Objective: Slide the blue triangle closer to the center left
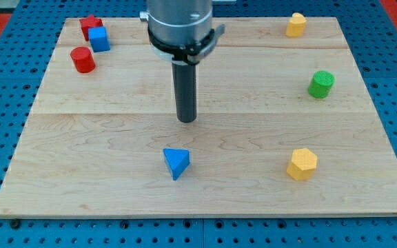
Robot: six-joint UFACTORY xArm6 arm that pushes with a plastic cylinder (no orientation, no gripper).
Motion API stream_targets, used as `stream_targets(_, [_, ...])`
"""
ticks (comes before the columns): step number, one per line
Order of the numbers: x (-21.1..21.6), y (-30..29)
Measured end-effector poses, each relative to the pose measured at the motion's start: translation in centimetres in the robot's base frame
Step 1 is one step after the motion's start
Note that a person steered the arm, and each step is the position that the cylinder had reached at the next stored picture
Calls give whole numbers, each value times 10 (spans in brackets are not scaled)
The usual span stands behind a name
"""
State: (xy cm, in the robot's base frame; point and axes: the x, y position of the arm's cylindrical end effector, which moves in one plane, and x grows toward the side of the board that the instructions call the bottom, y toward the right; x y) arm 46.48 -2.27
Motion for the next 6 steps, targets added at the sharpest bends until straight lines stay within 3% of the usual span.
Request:
stream_targets(1, [42,66])
stream_targets(2, [97,50])
stream_targets(4, [33,-107])
stream_targets(5, [39,-62])
stream_targets(6, [38,-126])
